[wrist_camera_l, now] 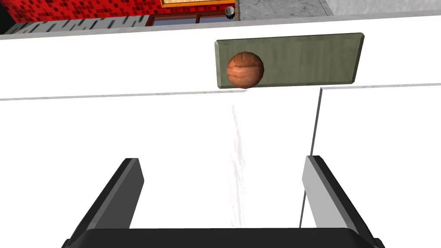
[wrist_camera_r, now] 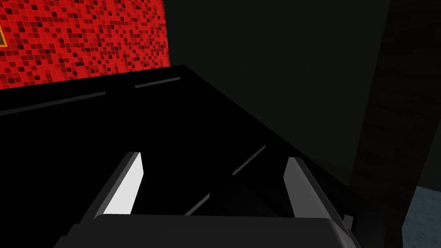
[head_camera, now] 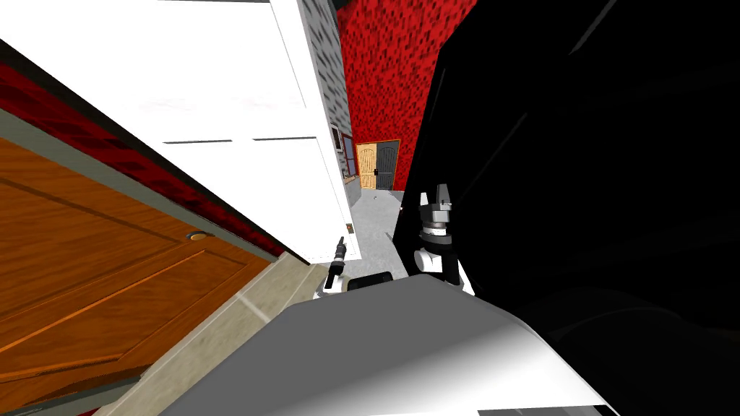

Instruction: Push the door open

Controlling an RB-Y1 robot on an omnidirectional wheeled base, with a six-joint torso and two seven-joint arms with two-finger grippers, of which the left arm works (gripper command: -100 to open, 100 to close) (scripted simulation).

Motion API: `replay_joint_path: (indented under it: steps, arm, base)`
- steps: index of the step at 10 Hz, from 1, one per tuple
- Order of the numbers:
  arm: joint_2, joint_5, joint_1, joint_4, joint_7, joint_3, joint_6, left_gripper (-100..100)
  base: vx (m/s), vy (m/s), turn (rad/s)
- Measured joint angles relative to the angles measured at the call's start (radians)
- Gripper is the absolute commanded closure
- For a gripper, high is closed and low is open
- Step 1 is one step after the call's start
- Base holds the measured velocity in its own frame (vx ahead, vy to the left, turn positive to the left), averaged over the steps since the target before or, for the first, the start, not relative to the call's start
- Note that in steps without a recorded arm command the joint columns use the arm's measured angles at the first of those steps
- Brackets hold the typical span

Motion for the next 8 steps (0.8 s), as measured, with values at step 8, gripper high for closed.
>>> replay_joint_path:
  steps: [8]
  arm:
    - [-0.007,0.004,0.008,0.012,-0.009,0.014,-0.034,-100]
  base:
    - [0.183,-0.024,-0.019]
